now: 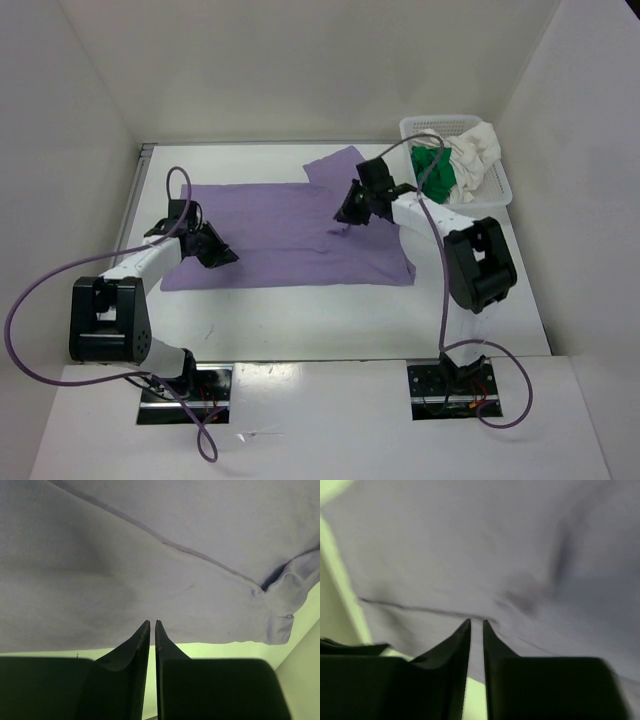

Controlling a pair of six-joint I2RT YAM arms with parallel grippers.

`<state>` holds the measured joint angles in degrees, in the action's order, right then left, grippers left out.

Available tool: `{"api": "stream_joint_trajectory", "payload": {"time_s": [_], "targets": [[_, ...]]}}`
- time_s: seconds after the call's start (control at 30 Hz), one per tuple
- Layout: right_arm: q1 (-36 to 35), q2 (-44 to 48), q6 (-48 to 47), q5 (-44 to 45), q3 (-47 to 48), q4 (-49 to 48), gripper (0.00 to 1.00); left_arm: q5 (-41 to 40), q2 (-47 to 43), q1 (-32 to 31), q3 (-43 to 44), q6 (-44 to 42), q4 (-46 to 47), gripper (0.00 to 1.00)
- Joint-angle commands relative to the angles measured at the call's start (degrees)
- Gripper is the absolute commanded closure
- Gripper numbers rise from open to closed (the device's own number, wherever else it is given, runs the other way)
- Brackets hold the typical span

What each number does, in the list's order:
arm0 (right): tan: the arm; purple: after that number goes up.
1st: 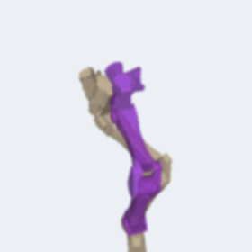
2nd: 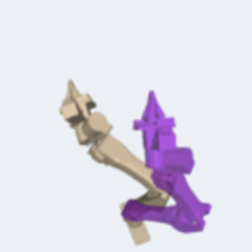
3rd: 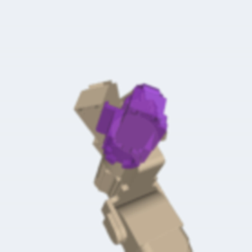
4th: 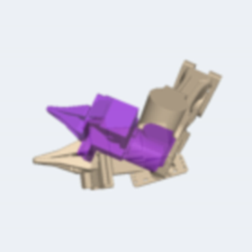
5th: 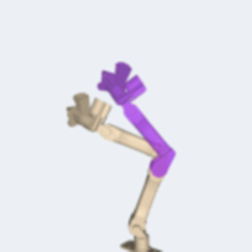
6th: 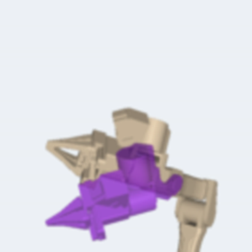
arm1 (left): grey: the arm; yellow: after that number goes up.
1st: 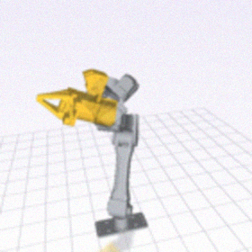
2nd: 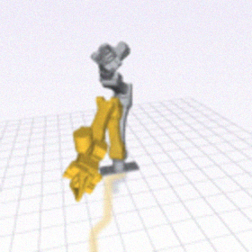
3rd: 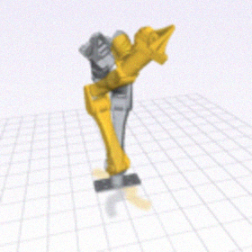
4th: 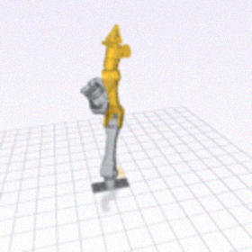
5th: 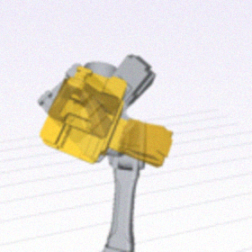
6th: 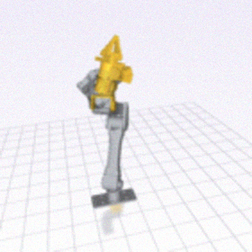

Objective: Fold and stack the t-shirts
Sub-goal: Fold the flattened tshirt in 1/3 of the way

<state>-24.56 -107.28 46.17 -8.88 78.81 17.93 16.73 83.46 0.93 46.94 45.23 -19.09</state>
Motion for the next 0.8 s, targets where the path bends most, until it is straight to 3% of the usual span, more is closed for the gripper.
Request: {"api": "stream_joint_trajectory", "payload": {"time_s": [0.0,0.07,0.43,0.53,0.77], "targets": [[-0.14,6.91,-0.38,3.69,-9.27,-1.49,0.89,-0.21,-1.11,-0.23,0.88,-0.41,-0.33,0.86],[-0.14,5.96,-0.38,3.18,-11.47,-1.5,1.0,-0.21,-0.59,-0.84,0.87,0.11,0.28,0.86],[-0.76,-3.2,-2.32,2.2,-4.54,0.35,1.0,0.32,3.81,-3.91,2.63,0.12,1.95,0.86],[-2.34,-0.48,-1.27,2.73,-9.78,0.35,0.97,-2.58,4.52,-5.32,3.25,0.12,1.34,0.86],[-3.39,1.99,1.9,4.92,-20.35,-1.67,0.97,-0.65,10.93,-3.92,-0.52,1.26,1.6,0.91]]}}
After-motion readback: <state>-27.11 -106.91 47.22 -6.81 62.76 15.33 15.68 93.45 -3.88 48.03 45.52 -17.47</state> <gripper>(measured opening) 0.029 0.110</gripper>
